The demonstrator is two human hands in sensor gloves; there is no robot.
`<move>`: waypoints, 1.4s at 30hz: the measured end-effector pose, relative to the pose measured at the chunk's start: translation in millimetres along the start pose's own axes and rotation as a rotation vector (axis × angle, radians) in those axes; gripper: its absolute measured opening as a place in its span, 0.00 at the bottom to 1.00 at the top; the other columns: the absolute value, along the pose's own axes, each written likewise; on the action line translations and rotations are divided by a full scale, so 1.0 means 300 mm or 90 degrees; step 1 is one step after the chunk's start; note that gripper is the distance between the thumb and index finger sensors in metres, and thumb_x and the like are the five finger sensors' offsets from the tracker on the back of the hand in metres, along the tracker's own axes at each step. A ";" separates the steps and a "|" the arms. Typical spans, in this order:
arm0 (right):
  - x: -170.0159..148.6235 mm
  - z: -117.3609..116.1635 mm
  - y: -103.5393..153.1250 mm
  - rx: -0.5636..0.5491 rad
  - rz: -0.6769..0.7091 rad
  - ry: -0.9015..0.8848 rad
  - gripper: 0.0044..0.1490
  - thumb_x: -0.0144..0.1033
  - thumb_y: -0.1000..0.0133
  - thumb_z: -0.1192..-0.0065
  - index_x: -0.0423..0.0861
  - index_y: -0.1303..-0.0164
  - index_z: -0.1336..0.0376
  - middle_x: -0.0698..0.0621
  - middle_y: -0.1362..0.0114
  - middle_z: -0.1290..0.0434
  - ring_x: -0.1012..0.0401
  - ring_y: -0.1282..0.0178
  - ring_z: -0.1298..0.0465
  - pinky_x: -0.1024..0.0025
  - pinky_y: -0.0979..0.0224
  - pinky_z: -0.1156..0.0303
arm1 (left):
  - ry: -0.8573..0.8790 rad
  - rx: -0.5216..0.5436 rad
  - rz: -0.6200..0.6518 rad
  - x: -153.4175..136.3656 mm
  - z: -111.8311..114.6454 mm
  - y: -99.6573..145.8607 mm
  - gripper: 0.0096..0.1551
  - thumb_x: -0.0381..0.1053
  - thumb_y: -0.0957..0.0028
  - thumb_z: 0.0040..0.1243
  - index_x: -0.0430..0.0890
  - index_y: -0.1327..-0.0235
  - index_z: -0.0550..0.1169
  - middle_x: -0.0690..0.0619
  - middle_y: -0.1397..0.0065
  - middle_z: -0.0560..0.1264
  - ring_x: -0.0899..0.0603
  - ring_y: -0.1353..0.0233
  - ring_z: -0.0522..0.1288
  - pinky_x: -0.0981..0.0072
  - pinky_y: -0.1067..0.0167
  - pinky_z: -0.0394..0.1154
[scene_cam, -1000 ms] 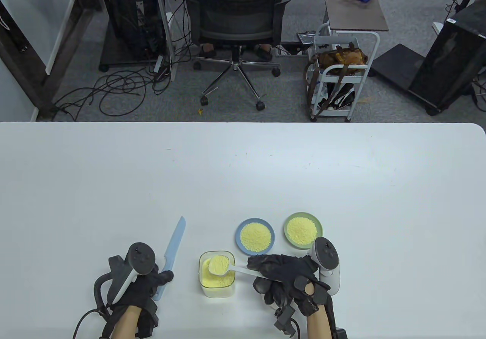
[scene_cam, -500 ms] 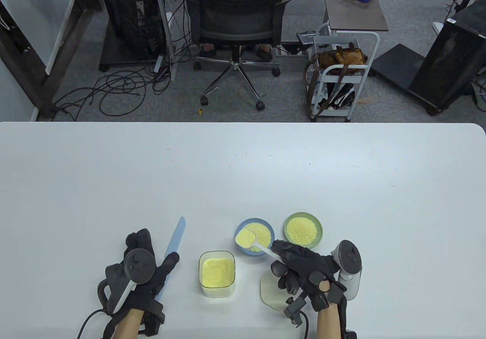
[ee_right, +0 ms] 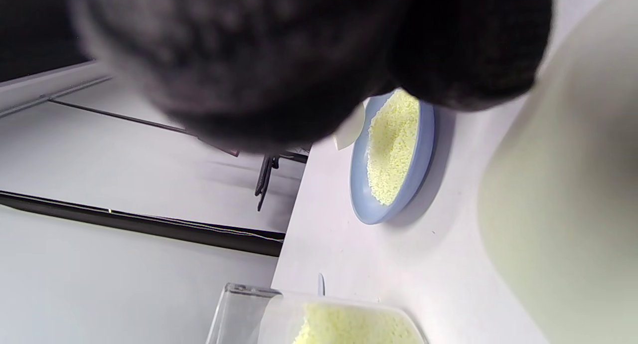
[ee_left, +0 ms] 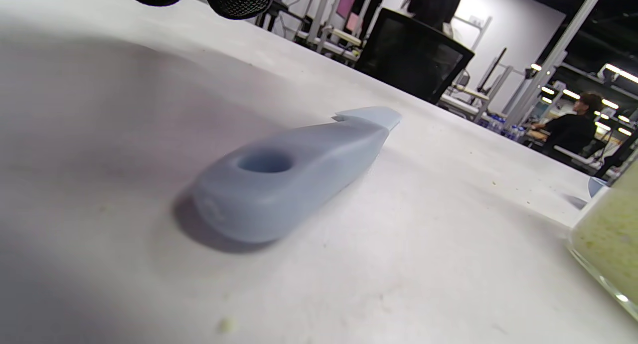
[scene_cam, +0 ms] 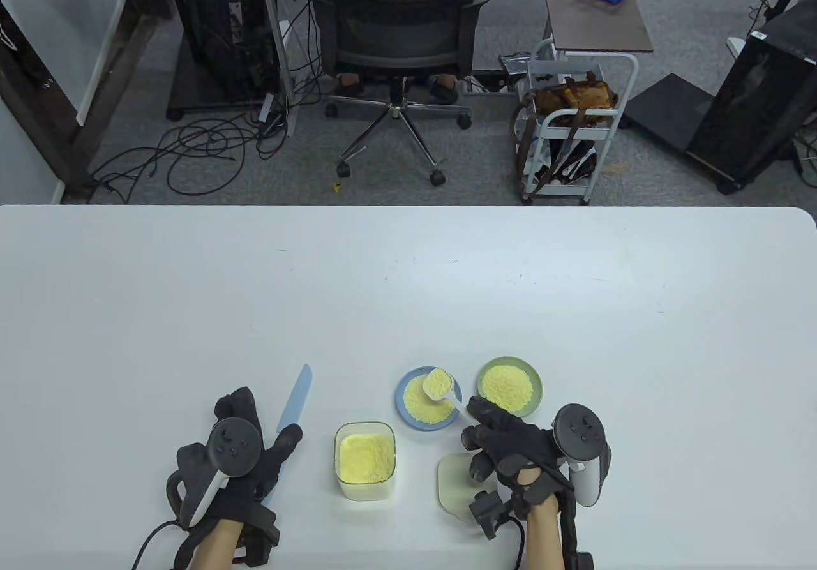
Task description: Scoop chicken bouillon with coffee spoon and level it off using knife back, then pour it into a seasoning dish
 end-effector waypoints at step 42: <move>0.028 -0.001 -0.001 -0.067 0.050 0.141 0.26 0.17 0.55 0.38 0.35 0.44 0.34 0.26 0.46 0.31 0.62 0.78 0.21 0.52 0.53 0.25 | 0.029 -0.011 0.010 -0.001 0.002 -0.002 0.62 0.78 0.56 0.43 0.43 0.23 0.38 0.32 0.17 0.46 0.32 0.17 0.57 0.33 0.28 0.57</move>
Point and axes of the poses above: the tracker on the back of each hand, its own x axis roughly to the thumb side, its own y axis roughly from the fingertips to the wrist, z = x × y, the point moved 1 cm from there along -y, roughly from the wrist to the fingertips
